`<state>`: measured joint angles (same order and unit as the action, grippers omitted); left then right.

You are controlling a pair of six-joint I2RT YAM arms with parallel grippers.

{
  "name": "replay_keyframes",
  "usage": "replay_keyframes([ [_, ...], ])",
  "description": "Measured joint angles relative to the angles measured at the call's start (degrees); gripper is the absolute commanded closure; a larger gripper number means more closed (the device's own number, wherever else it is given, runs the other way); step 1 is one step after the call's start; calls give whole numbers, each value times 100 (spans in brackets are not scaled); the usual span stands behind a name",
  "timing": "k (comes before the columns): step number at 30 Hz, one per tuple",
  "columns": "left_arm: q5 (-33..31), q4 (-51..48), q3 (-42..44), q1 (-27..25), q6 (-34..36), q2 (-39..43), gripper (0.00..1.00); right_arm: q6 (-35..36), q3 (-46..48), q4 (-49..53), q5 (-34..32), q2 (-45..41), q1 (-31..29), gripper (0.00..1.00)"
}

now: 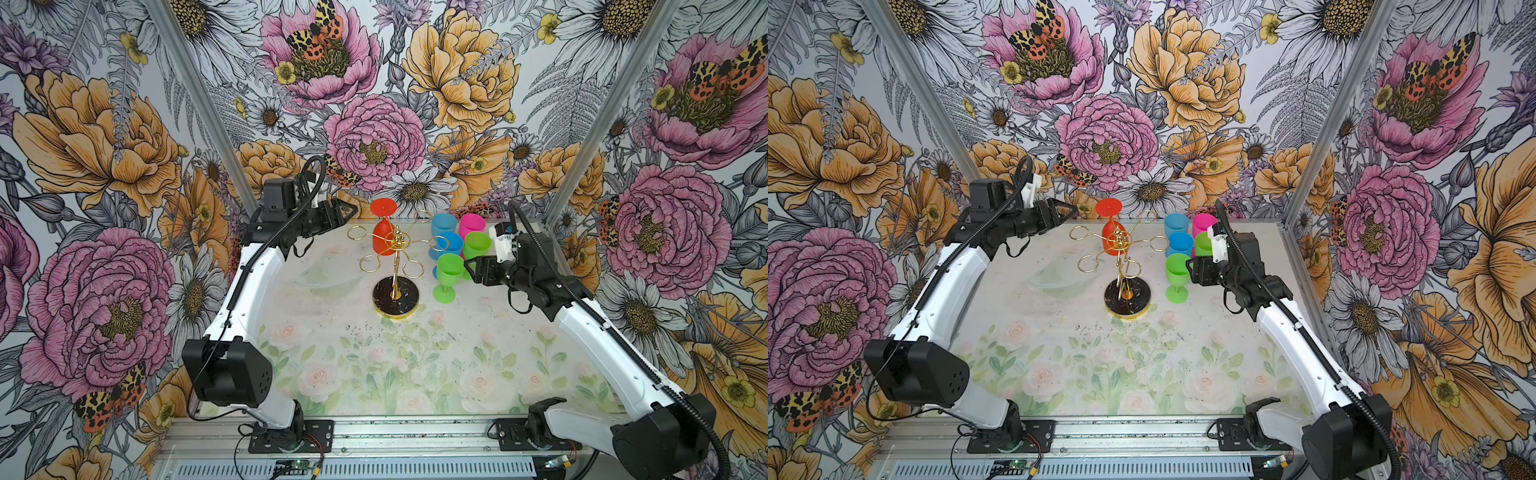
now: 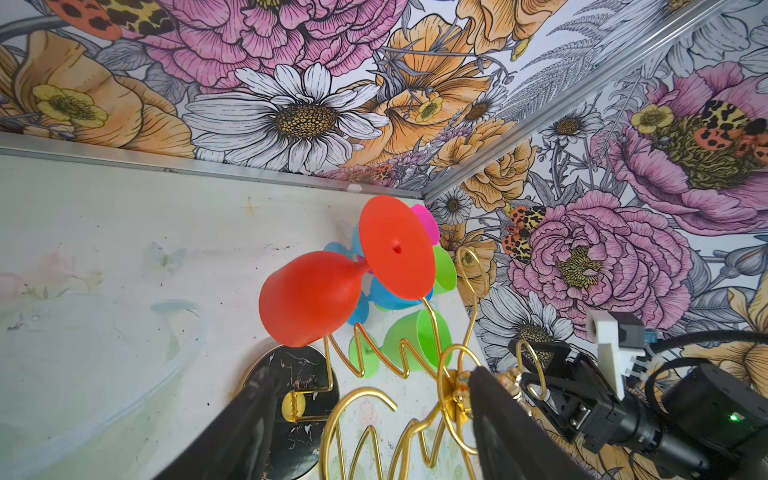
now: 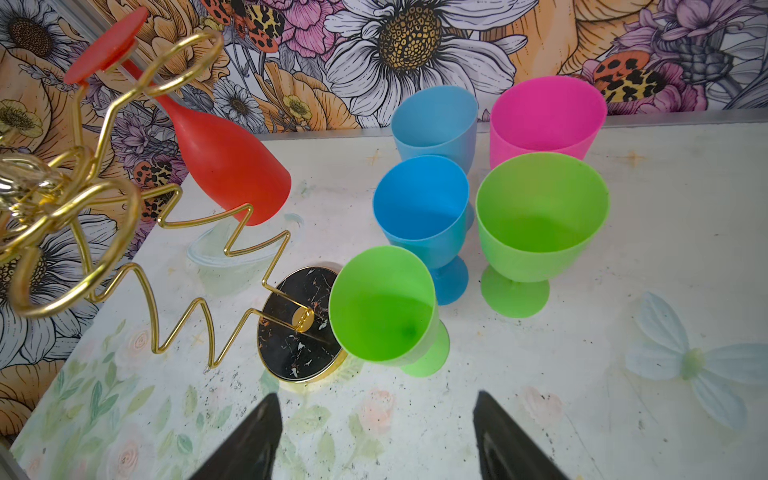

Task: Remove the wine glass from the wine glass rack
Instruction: 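Move the left gripper to the red glass base hanging on the rack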

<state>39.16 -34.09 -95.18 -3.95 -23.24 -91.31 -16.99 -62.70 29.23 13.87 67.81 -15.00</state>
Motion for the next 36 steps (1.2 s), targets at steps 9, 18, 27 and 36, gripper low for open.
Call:
replay_keyframes([
  [9,518,-7,-533,0,-195,-782,38,15,74,0,-2,-164,37,27],
  [18,850,-7,-872,-7,-365,-1226,45,15,160,0,-7,-317,48,27],
  [27,1172,-4,-1211,-122,-407,-1714,49,35,223,0,-11,-435,111,27],
  [36,1432,-15,-1405,-199,-535,-1993,51,35,264,0,-15,-439,122,27],
])
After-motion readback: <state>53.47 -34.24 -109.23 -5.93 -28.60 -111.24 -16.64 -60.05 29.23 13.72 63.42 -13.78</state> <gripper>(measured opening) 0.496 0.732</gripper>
